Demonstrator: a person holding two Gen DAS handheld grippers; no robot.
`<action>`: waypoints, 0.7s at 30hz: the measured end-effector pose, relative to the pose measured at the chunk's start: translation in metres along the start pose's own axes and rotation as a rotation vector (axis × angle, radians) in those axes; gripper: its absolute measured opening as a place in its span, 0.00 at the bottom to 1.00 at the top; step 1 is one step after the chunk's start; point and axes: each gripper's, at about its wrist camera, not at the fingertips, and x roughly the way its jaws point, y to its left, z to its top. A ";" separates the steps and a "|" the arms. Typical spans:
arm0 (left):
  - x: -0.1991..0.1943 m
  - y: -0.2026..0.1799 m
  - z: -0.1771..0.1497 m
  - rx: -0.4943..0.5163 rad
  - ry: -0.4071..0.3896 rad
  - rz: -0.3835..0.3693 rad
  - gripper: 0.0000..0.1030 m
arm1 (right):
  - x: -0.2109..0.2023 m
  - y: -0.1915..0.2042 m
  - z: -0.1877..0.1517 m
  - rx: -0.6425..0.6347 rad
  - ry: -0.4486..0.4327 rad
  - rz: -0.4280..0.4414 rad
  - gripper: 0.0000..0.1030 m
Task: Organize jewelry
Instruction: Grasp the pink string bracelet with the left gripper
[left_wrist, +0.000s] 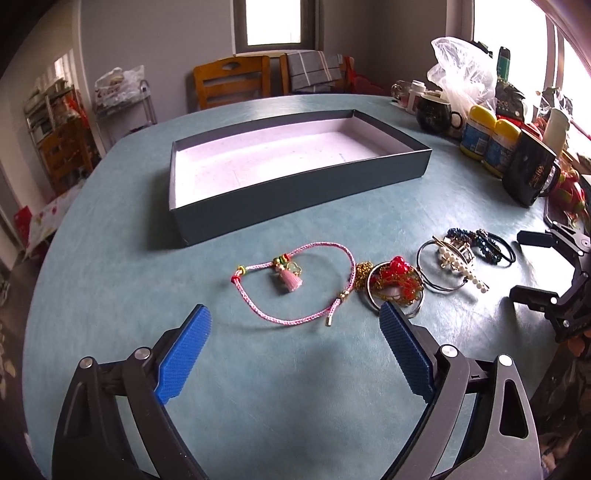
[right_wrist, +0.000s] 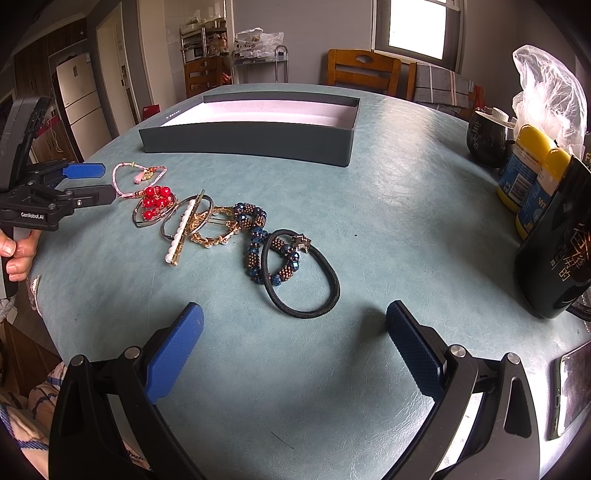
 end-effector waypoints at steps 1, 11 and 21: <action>0.002 0.001 0.002 -0.013 0.009 -0.008 0.83 | 0.000 0.000 0.000 -0.002 0.000 -0.003 0.95; 0.026 0.019 0.014 -0.096 0.065 -0.042 0.41 | -0.006 0.010 0.004 -0.035 -0.017 0.002 0.95; 0.002 0.017 0.019 -0.045 -0.024 -0.005 0.03 | -0.016 0.029 0.021 -0.089 -0.092 0.082 0.93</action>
